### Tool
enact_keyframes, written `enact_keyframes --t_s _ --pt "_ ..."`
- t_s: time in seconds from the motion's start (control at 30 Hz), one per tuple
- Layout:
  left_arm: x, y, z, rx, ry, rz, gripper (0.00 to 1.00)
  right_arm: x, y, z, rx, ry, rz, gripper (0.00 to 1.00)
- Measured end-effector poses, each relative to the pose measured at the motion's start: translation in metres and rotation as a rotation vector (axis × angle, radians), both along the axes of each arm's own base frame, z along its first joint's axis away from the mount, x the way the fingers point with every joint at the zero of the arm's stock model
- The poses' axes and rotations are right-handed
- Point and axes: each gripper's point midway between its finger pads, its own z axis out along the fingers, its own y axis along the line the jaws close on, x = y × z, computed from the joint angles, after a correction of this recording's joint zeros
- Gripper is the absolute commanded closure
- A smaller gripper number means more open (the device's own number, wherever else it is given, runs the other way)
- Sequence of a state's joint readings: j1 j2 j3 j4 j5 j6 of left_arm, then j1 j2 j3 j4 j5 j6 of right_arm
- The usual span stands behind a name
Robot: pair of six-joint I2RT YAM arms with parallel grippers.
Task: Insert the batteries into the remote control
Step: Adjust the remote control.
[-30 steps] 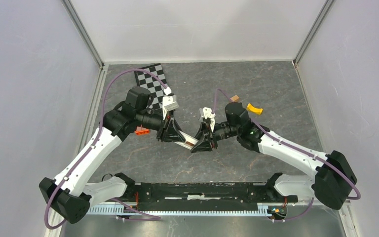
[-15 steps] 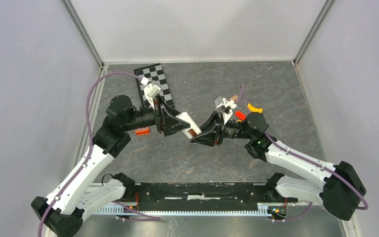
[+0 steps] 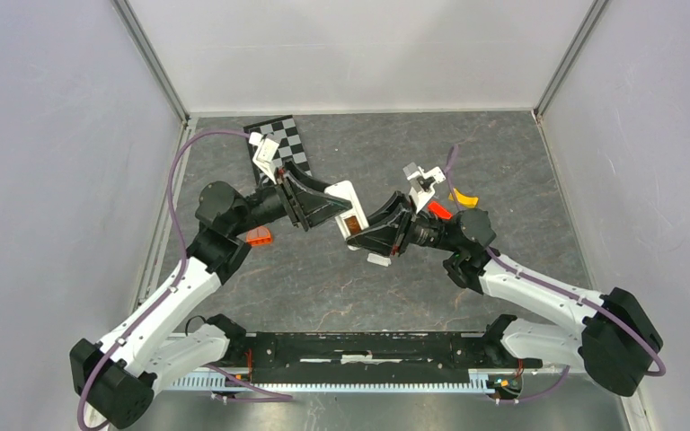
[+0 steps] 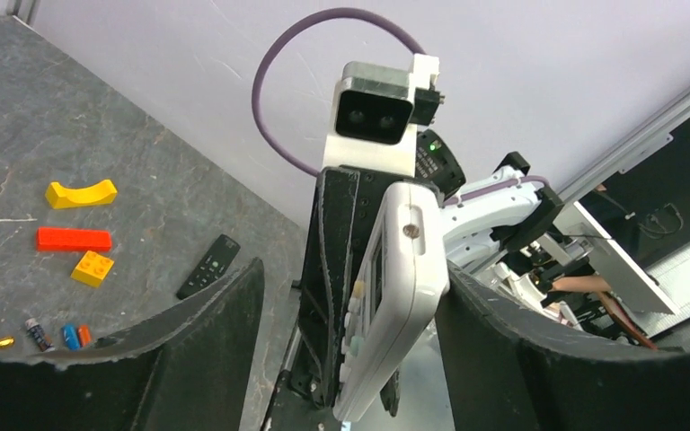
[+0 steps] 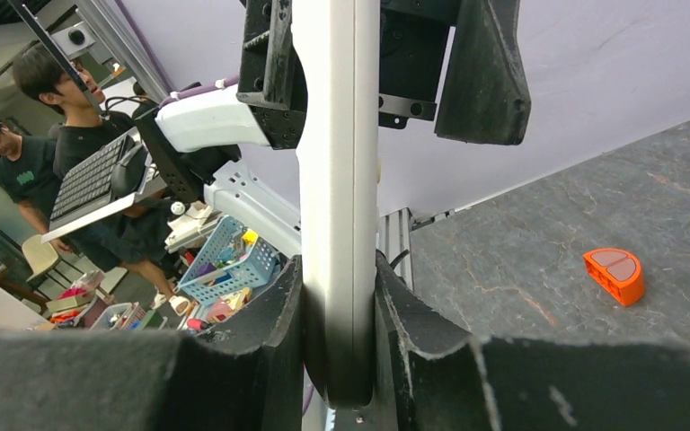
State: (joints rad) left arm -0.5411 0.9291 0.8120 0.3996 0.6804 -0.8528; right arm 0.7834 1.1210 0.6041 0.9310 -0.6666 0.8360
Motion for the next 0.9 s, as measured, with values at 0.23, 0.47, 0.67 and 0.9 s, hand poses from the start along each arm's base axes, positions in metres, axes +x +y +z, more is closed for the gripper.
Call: enact_keyframes --t_s 0.23,0.47,0.67,0.9 --pt "0.003 -0.003 0.003 -0.025 0.011 -0.011 0.89 0.006 0.004 -0.007 -0.012 0.052 -0.003 0.78" --pt "0.006 -0.004 -0.007 0.019 -0.013 0.001 0.98 0.011 0.006 -0.023 -0.084 0.057 -0.027 0.13" --pt "0.012 0.004 -0.032 0.144 -0.085 0.065 0.98 0.038 -0.004 -0.039 -0.271 0.036 -0.214 0.16" --pt "-0.01 0.017 -0.04 0.217 -0.205 0.055 0.98 0.066 -0.055 -0.057 -0.427 0.149 -0.538 0.26"
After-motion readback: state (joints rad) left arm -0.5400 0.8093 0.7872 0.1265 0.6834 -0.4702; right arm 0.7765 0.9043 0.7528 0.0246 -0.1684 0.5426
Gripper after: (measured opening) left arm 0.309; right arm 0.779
